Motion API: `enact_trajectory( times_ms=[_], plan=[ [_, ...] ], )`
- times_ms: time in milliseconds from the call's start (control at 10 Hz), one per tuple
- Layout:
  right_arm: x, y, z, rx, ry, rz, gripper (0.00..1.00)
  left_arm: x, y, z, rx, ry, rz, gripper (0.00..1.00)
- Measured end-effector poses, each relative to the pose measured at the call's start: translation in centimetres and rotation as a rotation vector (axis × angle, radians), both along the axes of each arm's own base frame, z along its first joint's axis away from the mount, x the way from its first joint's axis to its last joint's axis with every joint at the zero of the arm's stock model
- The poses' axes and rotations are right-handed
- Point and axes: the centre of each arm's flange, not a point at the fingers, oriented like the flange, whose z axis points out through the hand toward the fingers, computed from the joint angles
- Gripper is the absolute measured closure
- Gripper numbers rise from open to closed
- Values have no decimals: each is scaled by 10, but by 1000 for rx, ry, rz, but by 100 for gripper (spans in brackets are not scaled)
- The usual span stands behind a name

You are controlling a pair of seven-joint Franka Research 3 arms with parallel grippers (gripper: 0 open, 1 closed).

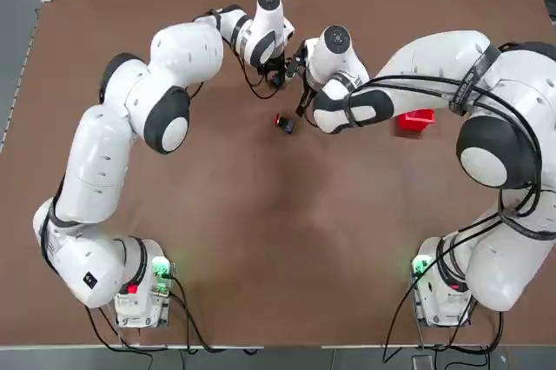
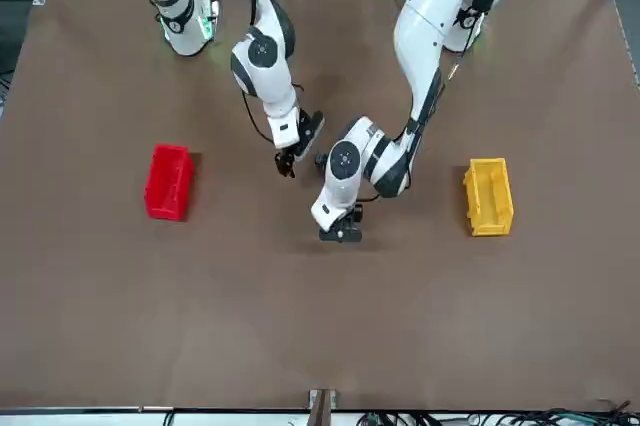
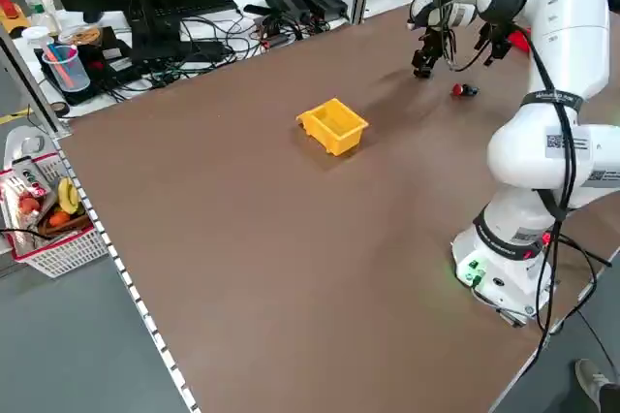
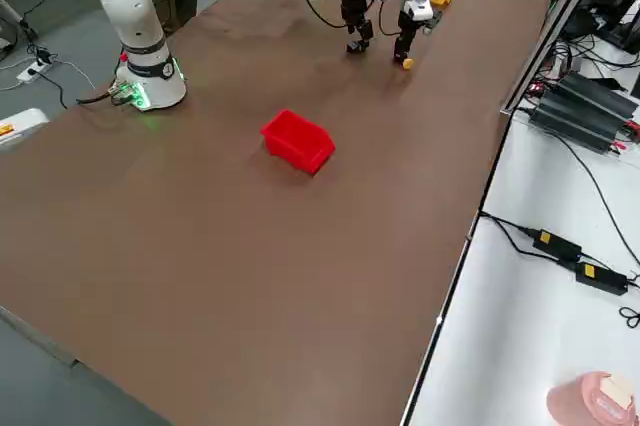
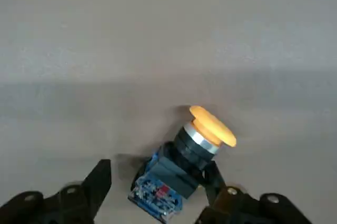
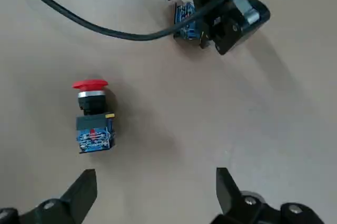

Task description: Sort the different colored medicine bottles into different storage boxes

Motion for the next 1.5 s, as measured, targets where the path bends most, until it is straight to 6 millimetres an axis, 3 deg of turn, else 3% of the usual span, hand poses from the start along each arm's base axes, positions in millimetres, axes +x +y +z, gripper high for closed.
enact_trajectory(
  times_ms=[300,600,800,900,1000,1200,1400,1500],
  plan=[
    [-2,2,0,1,0,3,0,2,-2,2,-5,-6,2,43],
    [-6,6,0,1,0,11,0,4,-3,5,-11,-11,16,44],
    [-12,12,0,4,3,10,0,14,3,21,-15,-22,40,59],
    [-14,13,0,5,4,6,0,29,21,40,-1,-13,82,59],
    [-15,14,1,11,-1,5,0,51,54,67,12,0,138,59],
    [-21,21,-2,27,-15,17,0,90,145,130,49,50,249,59],
    [-29,31,-17,22,-13,32,0,100,242,181,83,117,301,59],
    [-31,38,-28,11,-13,39,0,89,284,191,96,147,330,59]
  ],
)
